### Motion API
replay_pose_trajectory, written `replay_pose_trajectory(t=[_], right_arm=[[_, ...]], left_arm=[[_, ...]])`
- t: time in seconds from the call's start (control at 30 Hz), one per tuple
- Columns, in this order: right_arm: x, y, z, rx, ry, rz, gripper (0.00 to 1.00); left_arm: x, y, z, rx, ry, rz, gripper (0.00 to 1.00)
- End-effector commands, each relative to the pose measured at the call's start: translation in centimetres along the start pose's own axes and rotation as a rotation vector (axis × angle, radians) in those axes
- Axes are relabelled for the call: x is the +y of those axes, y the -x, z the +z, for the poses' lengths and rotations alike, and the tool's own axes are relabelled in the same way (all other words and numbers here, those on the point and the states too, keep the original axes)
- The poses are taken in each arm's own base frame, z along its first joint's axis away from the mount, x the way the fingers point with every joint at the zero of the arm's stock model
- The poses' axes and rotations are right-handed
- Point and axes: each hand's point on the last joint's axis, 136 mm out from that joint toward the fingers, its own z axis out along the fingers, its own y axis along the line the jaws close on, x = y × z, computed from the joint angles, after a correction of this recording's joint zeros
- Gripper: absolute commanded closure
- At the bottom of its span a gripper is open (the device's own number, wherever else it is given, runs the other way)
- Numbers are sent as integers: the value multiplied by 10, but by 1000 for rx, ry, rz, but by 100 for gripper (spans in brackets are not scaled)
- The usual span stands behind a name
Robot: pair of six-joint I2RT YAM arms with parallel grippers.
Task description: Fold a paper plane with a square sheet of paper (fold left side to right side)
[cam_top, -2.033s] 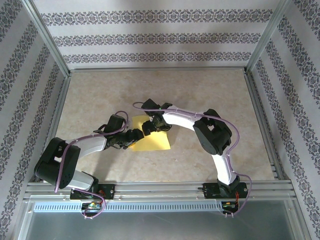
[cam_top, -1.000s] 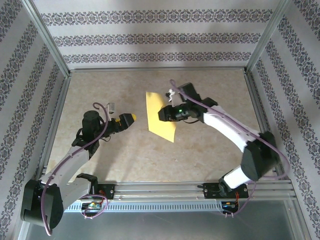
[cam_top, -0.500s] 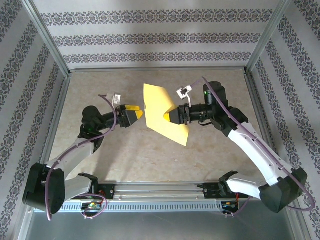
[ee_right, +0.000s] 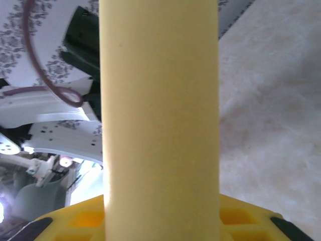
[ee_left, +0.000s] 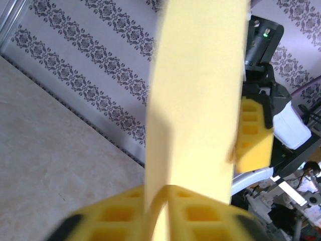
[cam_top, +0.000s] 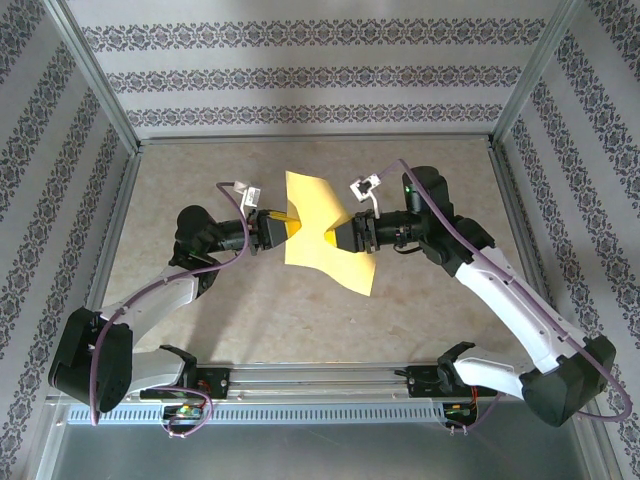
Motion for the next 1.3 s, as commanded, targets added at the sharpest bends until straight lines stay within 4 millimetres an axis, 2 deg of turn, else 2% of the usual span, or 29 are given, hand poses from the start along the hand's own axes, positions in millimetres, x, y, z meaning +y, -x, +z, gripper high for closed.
replay_pose_trajectory(t=[0.0,0.17,0.27,0.33,0.47,0.63,0.7,0.77,0.9,1.0,1.27], right_arm=[[-25,-4,-2,-6,-110,-11,58],[-70,-4,-19,-49,-348,4,42],[-98,-6,-30,-80,-486,38,33],[-117,-10,-36,-87,-566,78,28],[-145,-23,-38,-77,-649,162,22],[-176,-39,-31,-92,-699,282,20],[-187,-47,-19,-107,-677,352,23],[-196,-58,-2,-91,-638,412,29],[-208,-78,31,-20,-609,475,46],[-218,-91,50,34,-608,505,60],[-246,-117,77,142,-649,550,91]], left_arm=[[-5,2,1,0,-7,47,100],[24,-13,-4,-7,118,-22,100],[53,-30,-12,-15,237,-109,100],[75,-48,-20,-7,326,-185,100],[106,-87,-36,26,451,-305,100],[141,-135,-58,91,627,-447,100],[152,-153,-66,130,687,-503,100],[162,-167,-73,163,742,-549,100],[174,-184,-83,207,823,-598,100],[178,-188,-90,230,877,-600,100],[175,-185,-92,236,889,-591,100]])
